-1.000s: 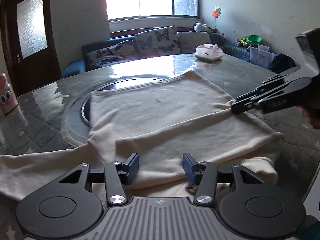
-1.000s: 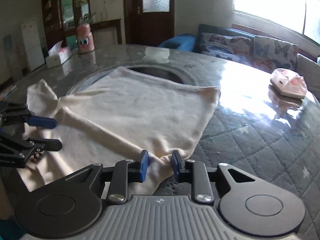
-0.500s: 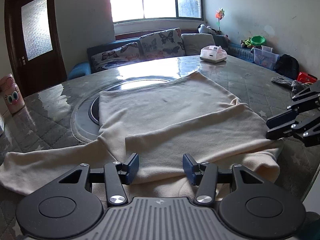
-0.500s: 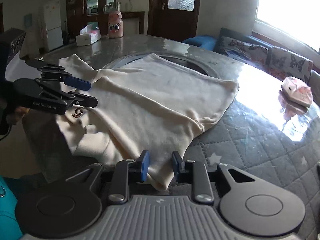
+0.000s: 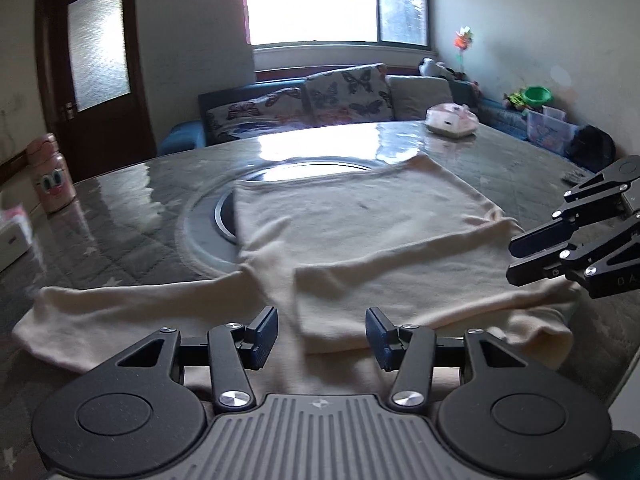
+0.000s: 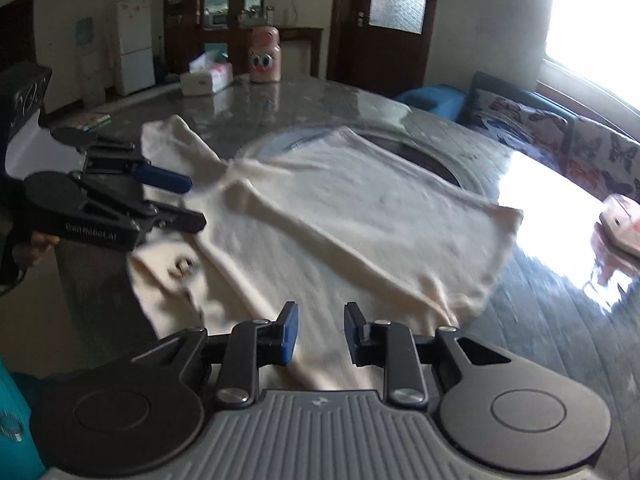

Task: Fold clothes
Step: 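Grasp the sweatshirt side edge with the left gripper and fold it inward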

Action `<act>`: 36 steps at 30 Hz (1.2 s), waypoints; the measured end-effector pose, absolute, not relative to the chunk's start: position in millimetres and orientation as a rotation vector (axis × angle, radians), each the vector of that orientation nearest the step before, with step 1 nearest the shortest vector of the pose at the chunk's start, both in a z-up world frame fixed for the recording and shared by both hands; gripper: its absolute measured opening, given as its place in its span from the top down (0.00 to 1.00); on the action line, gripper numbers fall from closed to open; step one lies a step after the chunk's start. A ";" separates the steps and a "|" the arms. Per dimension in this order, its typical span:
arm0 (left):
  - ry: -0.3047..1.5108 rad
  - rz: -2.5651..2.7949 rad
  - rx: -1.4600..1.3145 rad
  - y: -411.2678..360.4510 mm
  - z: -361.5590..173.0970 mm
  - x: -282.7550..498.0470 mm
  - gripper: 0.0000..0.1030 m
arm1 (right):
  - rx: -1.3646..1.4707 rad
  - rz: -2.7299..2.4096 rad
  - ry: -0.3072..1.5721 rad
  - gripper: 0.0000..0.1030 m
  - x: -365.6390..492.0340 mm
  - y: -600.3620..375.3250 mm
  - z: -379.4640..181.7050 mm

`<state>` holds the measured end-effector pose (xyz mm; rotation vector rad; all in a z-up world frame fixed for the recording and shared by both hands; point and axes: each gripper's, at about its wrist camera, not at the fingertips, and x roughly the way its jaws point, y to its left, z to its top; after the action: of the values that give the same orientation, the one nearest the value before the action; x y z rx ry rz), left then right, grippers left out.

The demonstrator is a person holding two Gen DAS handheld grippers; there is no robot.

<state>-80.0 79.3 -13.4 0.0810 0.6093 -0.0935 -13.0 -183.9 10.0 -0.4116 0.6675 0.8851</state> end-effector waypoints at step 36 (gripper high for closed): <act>0.611 0.568 -0.224 269.7 -16.8 -58.9 0.92 | -0.360 0.967 0.585 0.75 -13.3 -122.7 19.4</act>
<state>-58.9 269.7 -16.8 -0.2237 0.6115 0.5677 -13.3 -122.7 19.4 -0.3602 0.5853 0.9675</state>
